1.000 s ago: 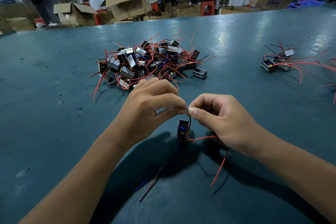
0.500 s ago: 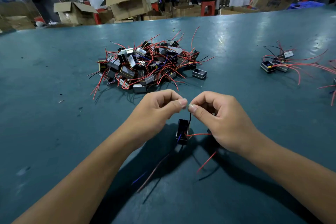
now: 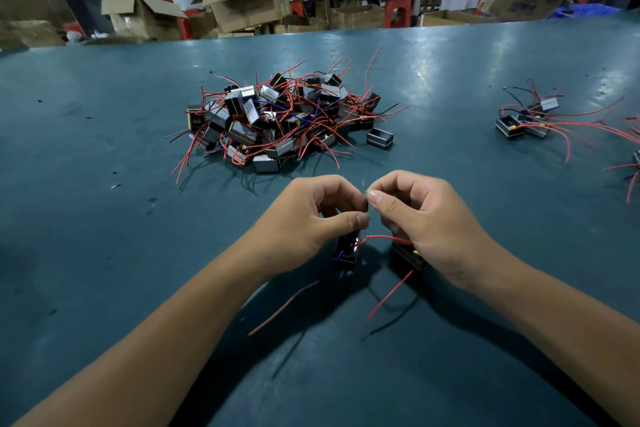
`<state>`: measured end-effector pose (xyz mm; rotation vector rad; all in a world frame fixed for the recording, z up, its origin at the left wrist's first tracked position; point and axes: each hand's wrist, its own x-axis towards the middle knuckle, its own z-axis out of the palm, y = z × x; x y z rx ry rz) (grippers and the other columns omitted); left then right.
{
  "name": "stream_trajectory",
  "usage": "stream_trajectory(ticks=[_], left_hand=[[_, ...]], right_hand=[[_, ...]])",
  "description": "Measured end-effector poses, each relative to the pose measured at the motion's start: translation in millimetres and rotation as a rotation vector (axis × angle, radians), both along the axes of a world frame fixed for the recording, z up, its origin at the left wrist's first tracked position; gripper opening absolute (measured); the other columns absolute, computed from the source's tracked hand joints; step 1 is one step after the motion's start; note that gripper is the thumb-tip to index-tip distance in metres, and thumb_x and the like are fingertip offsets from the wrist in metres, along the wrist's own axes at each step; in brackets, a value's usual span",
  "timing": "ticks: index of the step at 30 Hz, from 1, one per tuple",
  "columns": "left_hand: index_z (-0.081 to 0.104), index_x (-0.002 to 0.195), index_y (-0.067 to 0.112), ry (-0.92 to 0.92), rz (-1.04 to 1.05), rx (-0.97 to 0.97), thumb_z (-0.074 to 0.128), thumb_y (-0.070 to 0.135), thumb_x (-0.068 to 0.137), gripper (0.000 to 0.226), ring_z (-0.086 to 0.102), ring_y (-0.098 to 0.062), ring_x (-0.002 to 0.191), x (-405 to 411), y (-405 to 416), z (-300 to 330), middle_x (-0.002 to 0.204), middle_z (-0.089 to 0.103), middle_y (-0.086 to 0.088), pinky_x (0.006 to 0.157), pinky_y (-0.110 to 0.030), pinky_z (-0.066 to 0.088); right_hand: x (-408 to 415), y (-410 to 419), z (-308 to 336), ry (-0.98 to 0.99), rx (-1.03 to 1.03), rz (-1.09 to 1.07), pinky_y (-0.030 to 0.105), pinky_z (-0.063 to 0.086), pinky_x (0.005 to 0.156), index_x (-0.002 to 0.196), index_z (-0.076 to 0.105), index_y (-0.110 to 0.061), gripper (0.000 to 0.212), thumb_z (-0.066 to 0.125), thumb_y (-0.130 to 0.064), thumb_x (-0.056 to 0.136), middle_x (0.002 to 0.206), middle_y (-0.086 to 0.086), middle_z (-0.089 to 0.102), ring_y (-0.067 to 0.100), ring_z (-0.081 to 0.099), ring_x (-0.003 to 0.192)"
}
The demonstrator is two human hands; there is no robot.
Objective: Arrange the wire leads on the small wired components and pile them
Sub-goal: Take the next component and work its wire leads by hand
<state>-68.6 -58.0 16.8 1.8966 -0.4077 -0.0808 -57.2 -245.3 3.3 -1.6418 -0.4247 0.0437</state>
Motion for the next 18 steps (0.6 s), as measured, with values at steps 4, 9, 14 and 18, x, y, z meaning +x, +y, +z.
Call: stream_trajectory(ticks=[4,9,14,18], left_hand=[[0.067,0.088,0.008,0.050,-0.010,-0.015,0.067,0.000,0.092,0.009,0.058,-0.020,0.077,2,5,0,0.080,0.069,-0.004,0.077,-0.032,0.046],[0.068,0.087,0.009,0.042,0.007,0.028,0.068,0.003,0.092,0.008,0.053,-0.018,0.073,6,12,0,0.077,0.066,-0.003,0.071,-0.029,0.042],[0.069,0.092,0.013,-0.010,0.043,0.002,0.067,0.007,0.094,0.007,0.060,-0.010,0.075,8,15,-2,0.082,0.071,0.000,0.072,-0.021,0.048],[0.070,0.095,0.014,-0.095,0.126,0.026,0.065,0.008,0.095,0.007,0.062,-0.003,0.072,11,21,0,0.085,0.075,-0.001,0.068,-0.015,0.049]], right_hand=[[5,-6,3,0.054,0.023,-0.024,0.019,0.033,0.046,0.079,0.067,-0.018,0.018,0.062,-0.015,0.096,0.056,-0.003,0.047,0.013,0.037,0.050],[10,-10,2,-0.003,-0.067,-0.047,0.021,0.040,0.047,0.082,0.067,-0.012,0.014,0.063,-0.015,0.096,0.057,-0.002,0.050,0.013,0.043,0.050],[16,-19,5,-0.084,-0.119,-0.137,0.024,0.056,0.071,0.094,0.069,-0.015,0.012,0.058,-0.016,0.098,0.075,-0.004,0.071,0.007,0.066,0.071],[16,-33,11,-0.214,-0.339,-0.168,0.020,0.050,0.073,0.093,0.067,-0.030,0.020,0.051,-0.020,0.100,0.079,-0.009,0.070,0.005,0.064,0.077]])
